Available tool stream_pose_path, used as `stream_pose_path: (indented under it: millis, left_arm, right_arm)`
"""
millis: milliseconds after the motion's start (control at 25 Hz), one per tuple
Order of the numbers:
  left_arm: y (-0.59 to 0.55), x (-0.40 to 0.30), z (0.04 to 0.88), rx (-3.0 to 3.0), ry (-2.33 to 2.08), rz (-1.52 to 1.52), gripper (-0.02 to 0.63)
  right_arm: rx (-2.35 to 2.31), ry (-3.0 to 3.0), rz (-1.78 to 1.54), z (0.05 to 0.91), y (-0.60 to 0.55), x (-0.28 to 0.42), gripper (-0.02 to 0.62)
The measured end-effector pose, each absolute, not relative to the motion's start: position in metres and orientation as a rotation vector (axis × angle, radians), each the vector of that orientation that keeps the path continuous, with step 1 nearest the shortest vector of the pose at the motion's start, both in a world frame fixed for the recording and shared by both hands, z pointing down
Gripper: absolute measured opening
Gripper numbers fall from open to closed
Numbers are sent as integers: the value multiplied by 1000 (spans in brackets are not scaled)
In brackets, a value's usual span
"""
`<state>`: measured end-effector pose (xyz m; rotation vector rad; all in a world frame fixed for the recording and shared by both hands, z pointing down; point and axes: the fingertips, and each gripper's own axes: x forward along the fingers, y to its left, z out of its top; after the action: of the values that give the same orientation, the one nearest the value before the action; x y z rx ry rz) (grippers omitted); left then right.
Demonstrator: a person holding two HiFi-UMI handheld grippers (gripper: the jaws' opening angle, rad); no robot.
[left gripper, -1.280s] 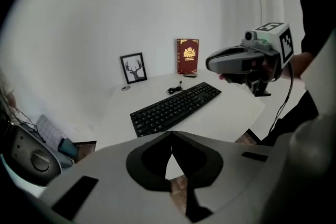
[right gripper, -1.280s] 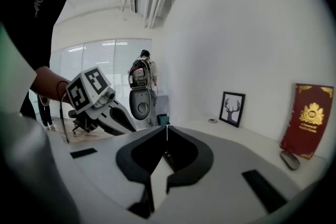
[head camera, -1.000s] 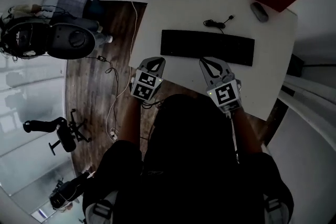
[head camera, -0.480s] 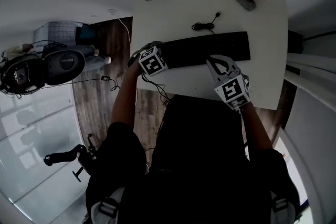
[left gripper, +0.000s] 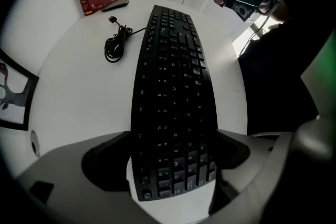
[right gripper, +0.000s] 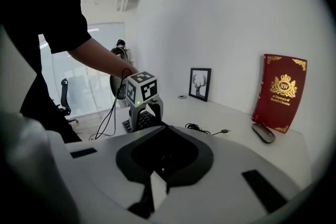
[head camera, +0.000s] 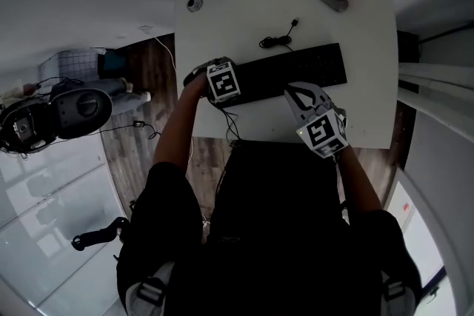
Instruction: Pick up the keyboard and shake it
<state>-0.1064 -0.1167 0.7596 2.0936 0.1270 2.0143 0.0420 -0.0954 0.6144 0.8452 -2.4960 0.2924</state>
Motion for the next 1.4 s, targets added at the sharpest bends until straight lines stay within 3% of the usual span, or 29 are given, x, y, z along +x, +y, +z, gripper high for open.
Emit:
stream_pose_path:
  millis: [440, 840, 1120, 1280, 1320, 1400]
  left_arm:
    - [-120, -105, 758, 2030, 8, 2154, 451]
    - [-110, -107, 734, 2138, -427, 2346, 451]
    - [-100, -102, 719, 2148, -753, 2388, 451]
    - [-100, -105, 718, 2138, -871, 2473, 451]
    - [-99, -104, 718, 2142, -895, 2469, 451]
    - [-96, -103, 716, 2151, -938, 2460, 451]
  right_arm:
    - [789, -2496, 258, 620, -98, 45, 21]
    - [738, -2443, 215, 638, -86, 53, 23]
    - [964, -2357, 318, 652, -107, 121, 23]
    - [1001, -2238, 211, 644, -117, 163, 27]
    - [983, -2203, 172, 640, -119, 170, 39]
    - [913, -2138, 122, 637, -123, 180, 159]
